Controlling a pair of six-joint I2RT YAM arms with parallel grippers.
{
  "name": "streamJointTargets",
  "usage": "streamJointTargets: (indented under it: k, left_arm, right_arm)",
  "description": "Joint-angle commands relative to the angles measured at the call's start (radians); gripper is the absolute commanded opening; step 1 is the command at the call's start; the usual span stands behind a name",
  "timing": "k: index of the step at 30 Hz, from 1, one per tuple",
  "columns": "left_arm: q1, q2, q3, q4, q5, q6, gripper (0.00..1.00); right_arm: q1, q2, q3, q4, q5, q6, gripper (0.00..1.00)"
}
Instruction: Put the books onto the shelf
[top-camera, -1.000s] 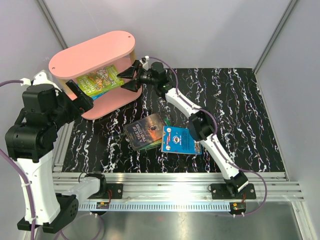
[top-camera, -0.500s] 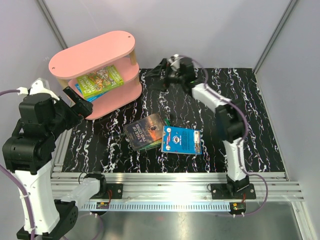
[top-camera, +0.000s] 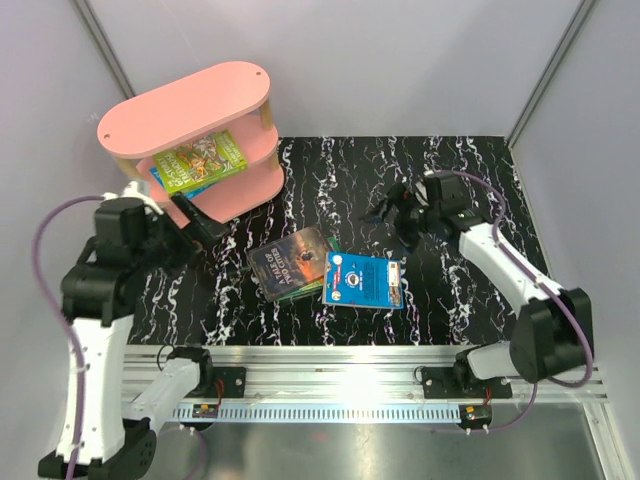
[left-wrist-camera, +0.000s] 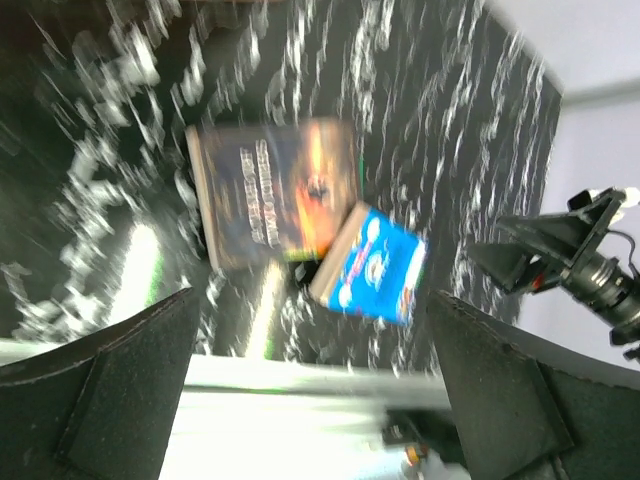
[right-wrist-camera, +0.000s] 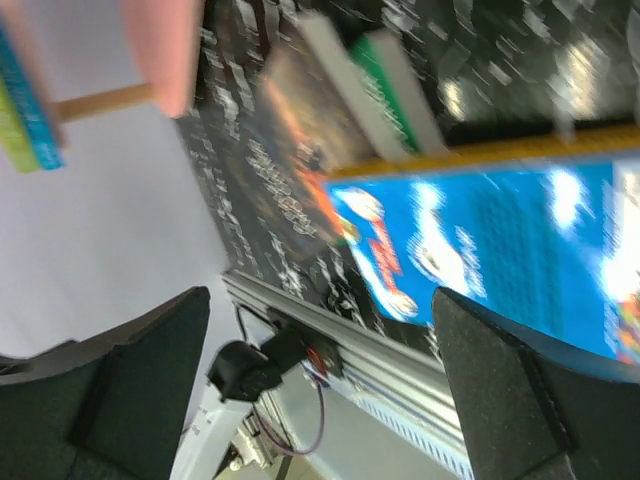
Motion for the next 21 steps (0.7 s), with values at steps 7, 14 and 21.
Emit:
streamJointTargets:
  k: [7,14,21]
  left_arm:
    - [-0.060,-0.046,-0.359,0.329,0.247,-0.169,0.99]
    - [-0.204,-0.071,-0.575,0.502,0.186,-0.255,0.99]
    - [-0.511,0.105,-0.594,0.644,0.039,-0.312,0.99]
  right_arm:
    - [-0.015,-0.304,-0.221,-0.259,0.092,0.125,1.00]
    - [-0.015,-0.136,0.015,-0.457,0.116,-0.085,1.00]
    - [-0.019,0.160,0.264,-0.523,0.050,-0.211,1.00]
